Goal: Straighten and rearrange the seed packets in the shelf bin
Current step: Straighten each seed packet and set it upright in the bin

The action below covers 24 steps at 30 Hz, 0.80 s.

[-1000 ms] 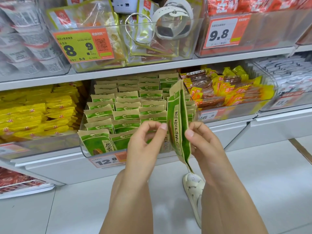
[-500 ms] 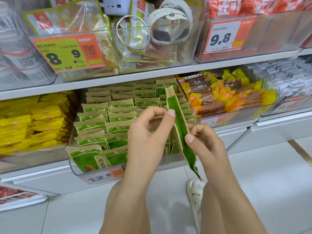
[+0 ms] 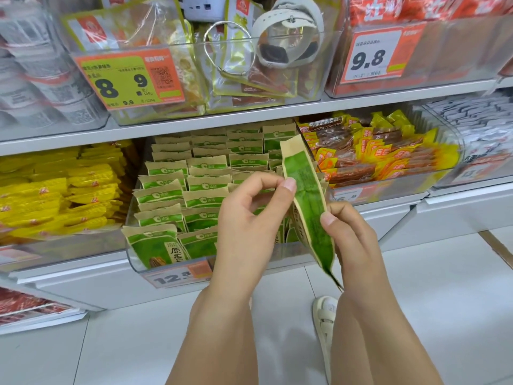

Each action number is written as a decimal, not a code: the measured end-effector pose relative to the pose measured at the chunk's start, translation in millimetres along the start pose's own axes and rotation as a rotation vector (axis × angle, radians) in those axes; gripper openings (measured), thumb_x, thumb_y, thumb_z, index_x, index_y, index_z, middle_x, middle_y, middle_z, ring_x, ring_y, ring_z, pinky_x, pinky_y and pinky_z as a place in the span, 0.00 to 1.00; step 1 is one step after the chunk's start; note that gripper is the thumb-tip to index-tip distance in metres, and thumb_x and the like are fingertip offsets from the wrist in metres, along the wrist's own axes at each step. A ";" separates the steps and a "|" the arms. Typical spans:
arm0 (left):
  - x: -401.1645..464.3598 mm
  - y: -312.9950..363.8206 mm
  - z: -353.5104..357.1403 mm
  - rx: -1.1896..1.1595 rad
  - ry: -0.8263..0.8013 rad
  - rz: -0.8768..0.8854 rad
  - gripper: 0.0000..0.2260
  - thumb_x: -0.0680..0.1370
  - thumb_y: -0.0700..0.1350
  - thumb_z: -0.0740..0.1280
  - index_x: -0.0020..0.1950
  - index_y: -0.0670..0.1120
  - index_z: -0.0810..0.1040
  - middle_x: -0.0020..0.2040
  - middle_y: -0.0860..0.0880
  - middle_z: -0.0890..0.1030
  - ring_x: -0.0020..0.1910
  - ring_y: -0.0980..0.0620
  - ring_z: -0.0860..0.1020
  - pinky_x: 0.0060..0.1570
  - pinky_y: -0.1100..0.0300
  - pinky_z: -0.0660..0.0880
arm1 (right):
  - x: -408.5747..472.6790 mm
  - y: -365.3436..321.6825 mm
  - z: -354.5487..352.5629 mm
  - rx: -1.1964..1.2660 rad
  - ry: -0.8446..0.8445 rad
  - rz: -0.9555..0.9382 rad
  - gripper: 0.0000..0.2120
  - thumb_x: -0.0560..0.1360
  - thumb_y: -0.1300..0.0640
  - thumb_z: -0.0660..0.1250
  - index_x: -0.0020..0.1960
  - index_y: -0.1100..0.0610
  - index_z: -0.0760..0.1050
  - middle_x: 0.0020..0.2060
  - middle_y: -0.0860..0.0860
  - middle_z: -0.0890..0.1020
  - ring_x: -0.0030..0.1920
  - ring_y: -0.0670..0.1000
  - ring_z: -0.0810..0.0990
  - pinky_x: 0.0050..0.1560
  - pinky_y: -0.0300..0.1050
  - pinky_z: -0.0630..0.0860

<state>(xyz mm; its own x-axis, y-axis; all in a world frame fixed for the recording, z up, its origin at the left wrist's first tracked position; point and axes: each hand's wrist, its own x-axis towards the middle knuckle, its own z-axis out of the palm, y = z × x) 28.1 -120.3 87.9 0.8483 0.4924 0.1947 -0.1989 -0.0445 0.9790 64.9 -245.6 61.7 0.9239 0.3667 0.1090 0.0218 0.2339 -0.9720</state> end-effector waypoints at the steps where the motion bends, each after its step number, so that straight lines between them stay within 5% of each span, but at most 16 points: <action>1: -2.2 -0.4 1.3 -0.005 0.003 -0.006 0.08 0.77 0.47 0.68 0.43 0.43 0.80 0.45 0.44 0.83 0.49 0.40 0.82 0.53 0.37 0.78 | -1.4 -1.2 -1.1 0.006 0.012 0.009 0.15 0.70 0.56 0.62 0.43 0.70 0.67 0.29 0.42 0.77 0.29 0.43 0.72 0.30 0.30 0.69; 6: -9.6 0.4 5.4 0.012 -0.033 -0.048 0.04 0.76 0.46 0.72 0.45 0.45 0.81 0.45 0.49 0.84 0.47 0.50 0.83 0.52 0.48 0.80 | -7.0 -7.1 -6.0 -0.038 0.050 0.002 0.14 0.66 0.53 0.69 0.40 0.63 0.70 0.31 0.41 0.78 0.31 0.41 0.75 0.34 0.29 0.70; 11: -17.8 4.2 6.8 0.086 -0.109 -0.106 0.04 0.73 0.45 0.74 0.44 0.47 0.80 0.40 0.61 0.82 0.40 0.63 0.81 0.32 0.72 0.71 | -8.5 -6.2 -10.8 -0.045 0.108 0.000 0.19 0.62 0.45 0.69 0.40 0.60 0.72 0.37 0.42 0.81 0.38 0.42 0.79 0.39 0.32 0.74; 18: -22.0 -0.8 8.8 0.074 -0.135 -0.114 0.04 0.74 0.45 0.73 0.44 0.47 0.79 0.43 0.58 0.83 0.40 0.59 0.83 0.35 0.68 0.74 | -9.5 -0.6 -14.7 -0.024 0.131 0.007 0.16 0.63 0.46 0.70 0.40 0.58 0.73 0.40 0.43 0.82 0.38 0.41 0.80 0.40 0.33 0.75; 24: -16.2 -6.8 19.4 0.050 -0.094 -0.073 0.04 0.75 0.43 0.72 0.45 0.45 0.79 0.39 0.58 0.82 0.35 0.60 0.81 0.37 0.66 0.77 | 2.2 4.1 -20.6 -0.037 0.143 -0.027 0.08 0.67 0.56 0.70 0.39 0.59 0.73 0.51 0.51 0.83 0.42 0.41 0.81 0.41 0.32 0.75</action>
<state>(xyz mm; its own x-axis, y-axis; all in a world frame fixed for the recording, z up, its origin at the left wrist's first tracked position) 25.3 -144.8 79.2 0.9024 0.4121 0.1256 -0.1126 -0.0558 0.9921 74.8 -262.3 53.6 0.9678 0.2281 0.1070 0.0589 0.2079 -0.9764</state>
